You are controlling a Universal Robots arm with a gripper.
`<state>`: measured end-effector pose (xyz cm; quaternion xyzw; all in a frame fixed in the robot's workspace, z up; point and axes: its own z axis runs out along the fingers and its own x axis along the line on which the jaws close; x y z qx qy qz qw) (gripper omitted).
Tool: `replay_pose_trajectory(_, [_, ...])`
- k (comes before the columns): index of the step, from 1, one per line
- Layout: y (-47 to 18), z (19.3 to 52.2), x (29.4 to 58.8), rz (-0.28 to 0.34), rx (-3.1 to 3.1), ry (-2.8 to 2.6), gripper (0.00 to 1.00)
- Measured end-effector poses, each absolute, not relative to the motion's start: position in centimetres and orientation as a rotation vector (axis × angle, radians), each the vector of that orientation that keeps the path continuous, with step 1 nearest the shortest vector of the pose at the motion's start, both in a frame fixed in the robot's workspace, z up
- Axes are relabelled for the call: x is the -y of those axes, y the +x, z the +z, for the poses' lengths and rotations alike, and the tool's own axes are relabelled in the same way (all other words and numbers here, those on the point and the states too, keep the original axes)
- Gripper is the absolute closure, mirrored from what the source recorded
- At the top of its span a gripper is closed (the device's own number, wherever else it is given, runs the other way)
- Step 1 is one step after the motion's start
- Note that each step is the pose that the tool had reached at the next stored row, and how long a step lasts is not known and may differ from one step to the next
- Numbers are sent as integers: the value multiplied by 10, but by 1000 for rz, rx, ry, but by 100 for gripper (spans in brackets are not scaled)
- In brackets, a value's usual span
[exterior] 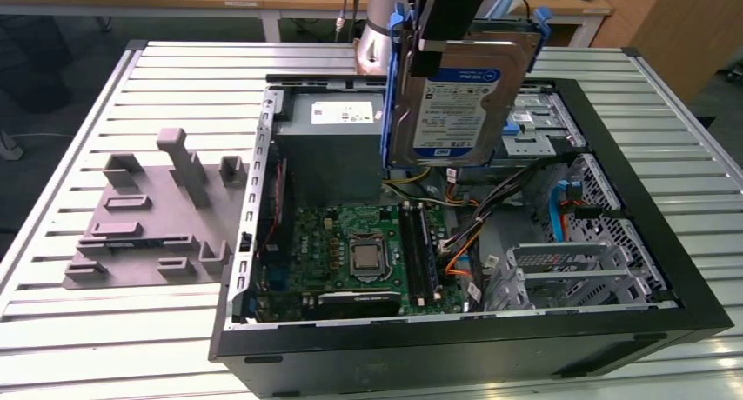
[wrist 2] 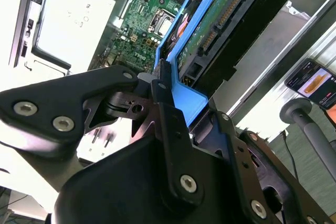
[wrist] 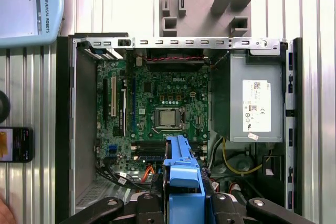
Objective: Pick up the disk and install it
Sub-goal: 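Insert the disk into the insertion slot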
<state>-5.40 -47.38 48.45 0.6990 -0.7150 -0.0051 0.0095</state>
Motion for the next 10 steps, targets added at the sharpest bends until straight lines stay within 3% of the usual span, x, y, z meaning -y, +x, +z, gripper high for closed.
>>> replay_pose_trajectory(10, [-56, 485, 474, -16, 2233, 2183, 64])
